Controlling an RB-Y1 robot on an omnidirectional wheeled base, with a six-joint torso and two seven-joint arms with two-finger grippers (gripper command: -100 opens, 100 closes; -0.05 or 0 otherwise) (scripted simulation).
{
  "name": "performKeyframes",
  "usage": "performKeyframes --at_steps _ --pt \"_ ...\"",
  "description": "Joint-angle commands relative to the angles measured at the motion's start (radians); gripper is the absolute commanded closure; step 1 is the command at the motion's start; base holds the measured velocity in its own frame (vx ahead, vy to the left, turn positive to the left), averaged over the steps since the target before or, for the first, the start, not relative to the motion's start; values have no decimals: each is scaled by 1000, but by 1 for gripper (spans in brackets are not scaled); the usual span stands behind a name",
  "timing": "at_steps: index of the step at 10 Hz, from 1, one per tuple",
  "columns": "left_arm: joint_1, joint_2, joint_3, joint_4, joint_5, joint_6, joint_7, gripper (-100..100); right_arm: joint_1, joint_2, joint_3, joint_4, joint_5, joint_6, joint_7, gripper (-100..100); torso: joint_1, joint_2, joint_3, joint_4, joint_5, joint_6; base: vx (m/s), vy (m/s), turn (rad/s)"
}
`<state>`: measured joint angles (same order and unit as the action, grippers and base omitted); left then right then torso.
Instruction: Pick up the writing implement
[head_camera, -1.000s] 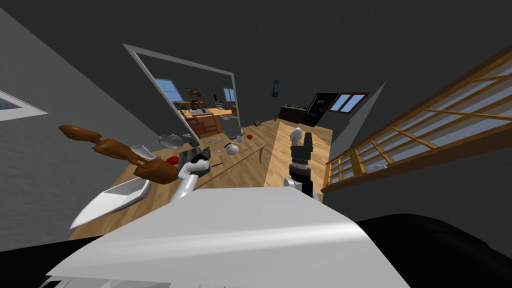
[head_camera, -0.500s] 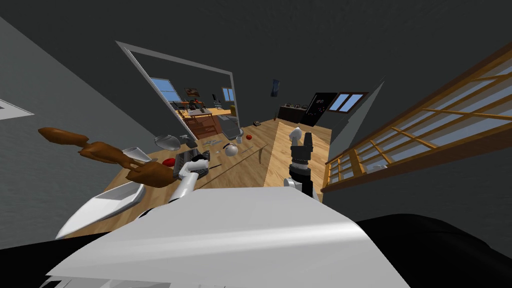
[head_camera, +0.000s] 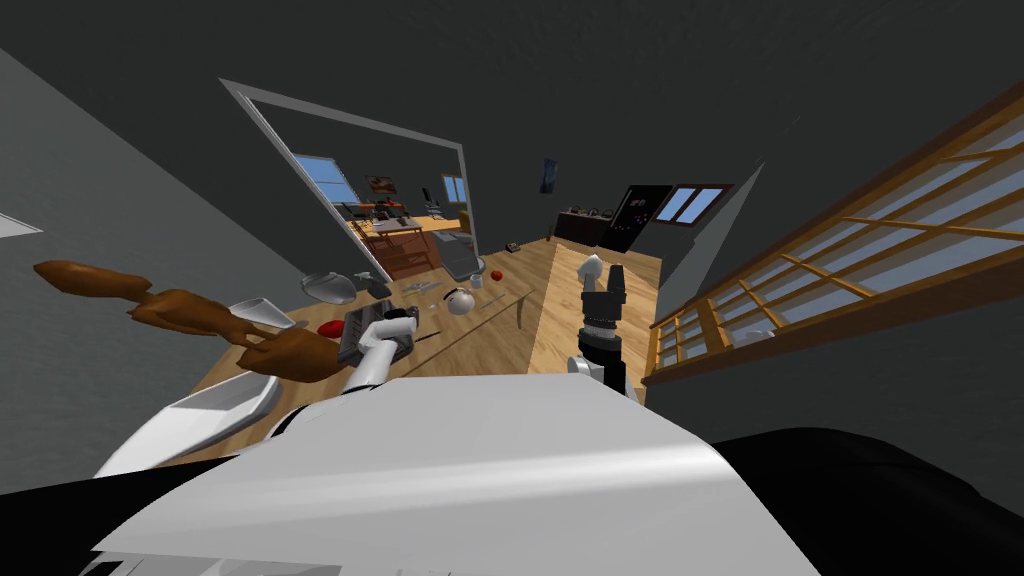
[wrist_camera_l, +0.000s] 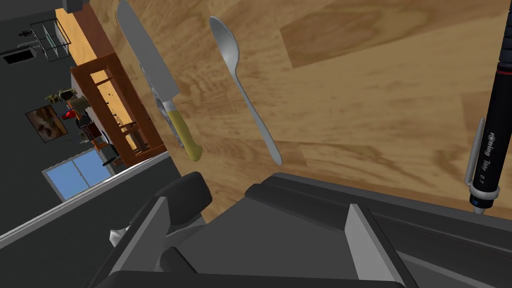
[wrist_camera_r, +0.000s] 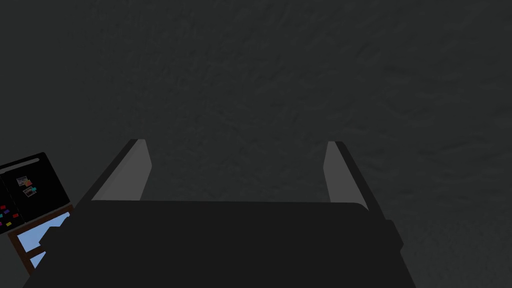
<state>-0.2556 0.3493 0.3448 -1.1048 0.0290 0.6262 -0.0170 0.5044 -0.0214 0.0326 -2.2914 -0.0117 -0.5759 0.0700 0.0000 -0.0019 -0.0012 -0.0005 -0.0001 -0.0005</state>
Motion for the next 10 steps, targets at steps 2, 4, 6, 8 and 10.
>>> performKeyframes --at_steps 2,4,6,8,10 --pt "-37 10 19 58 -7 82 12 -100 0 0 0 0 0 0 0 0 0 0 0 0 0 0 40 -6 -28" --pt "-63 19 31 111 -11 134 18 -100 0 0 0 0 0 0 0 0 -1 0 0 0 0 0 38 -7 -17" --pt "-88 28 43 156 -14 188 25 -100 0 0 0 0 0 0 0 0 0 0 0 0 0 0 43 0 -17" --pt "-88 28 43 162 -14 215 25 -100 0 0 0 0 0 0 0 0 0 0 0 0 0 0 28 0 -6" --pt "-111 37 53 204 -17 267 31 -100 0 0 0 0 0 0 0 0 0 1 0 0 0 0 28 -2 -11"
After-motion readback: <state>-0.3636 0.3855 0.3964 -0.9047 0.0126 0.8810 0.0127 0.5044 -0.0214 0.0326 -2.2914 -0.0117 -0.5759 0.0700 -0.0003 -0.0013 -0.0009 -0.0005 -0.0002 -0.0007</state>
